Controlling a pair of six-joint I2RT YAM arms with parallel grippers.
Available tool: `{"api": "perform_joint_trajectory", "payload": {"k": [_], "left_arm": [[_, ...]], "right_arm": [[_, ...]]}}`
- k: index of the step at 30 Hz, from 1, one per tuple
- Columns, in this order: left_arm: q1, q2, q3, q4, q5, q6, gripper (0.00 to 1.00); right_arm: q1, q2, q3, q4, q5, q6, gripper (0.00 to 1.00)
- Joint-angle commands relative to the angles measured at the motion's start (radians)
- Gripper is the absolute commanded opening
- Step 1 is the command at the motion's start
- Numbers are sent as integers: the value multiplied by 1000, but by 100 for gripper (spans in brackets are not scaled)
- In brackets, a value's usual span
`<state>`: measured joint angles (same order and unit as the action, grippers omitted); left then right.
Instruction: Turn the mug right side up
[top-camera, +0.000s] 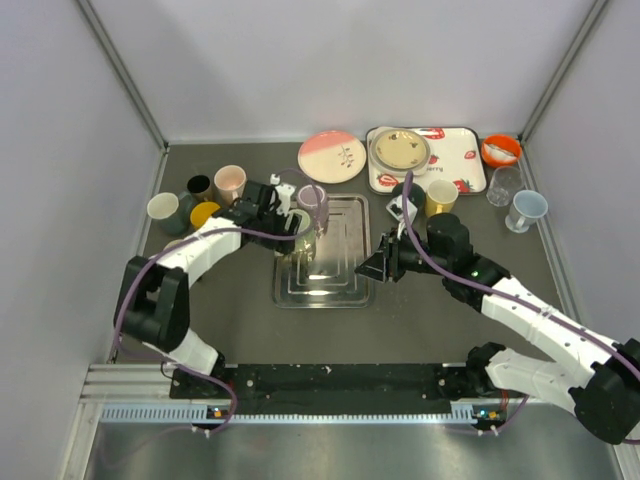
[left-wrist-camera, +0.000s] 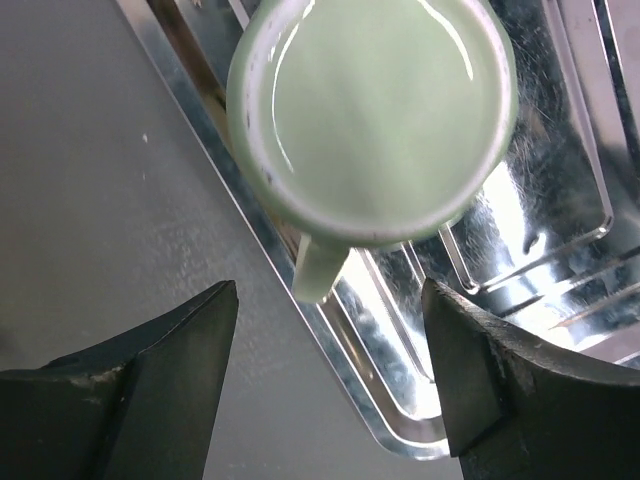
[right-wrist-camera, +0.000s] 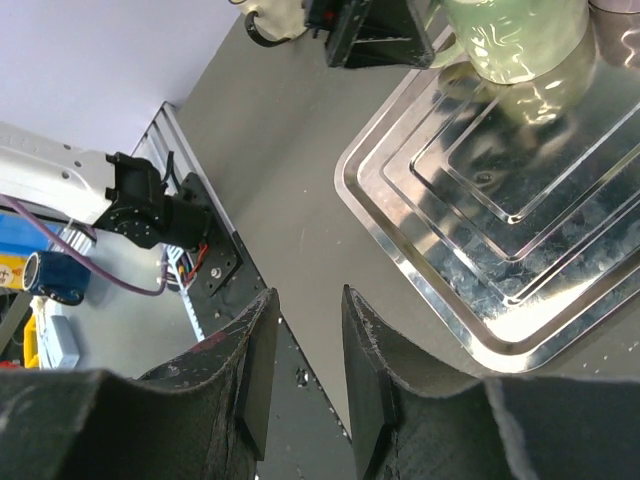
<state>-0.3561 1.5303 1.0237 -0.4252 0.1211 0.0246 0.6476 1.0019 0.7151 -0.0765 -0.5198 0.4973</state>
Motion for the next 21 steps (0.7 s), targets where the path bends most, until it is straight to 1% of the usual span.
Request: {"api": "perform_joint_trajectory", "payload": {"k": [1, 6, 9, 10, 12, 13, 21], "left_arm": [[3, 80, 82, 43, 31, 61, 78], [3, 146, 139, 42, 67, 60, 73], [2, 151, 147, 37, 100, 48, 60], [0, 149, 139, 39, 107, 40, 52], [-6, 145, 133, 39, 109, 37, 46], [-7, 142, 127, 37, 110, 37, 41], [-34, 119, 104, 22, 100, 34, 25]], "right_arm": [[11, -17, 38, 0, 7, -25, 32], [9, -17, 32, -5, 4, -23, 32], [9, -14, 26, -6, 7, -22, 32], [9, -11, 24, -5, 9, -23, 32], [11, -6, 27, -5, 9, -26, 32], [9, -5, 30, -5, 7, -29, 32], [11, 1, 29, -3, 7, -25, 32]]}}
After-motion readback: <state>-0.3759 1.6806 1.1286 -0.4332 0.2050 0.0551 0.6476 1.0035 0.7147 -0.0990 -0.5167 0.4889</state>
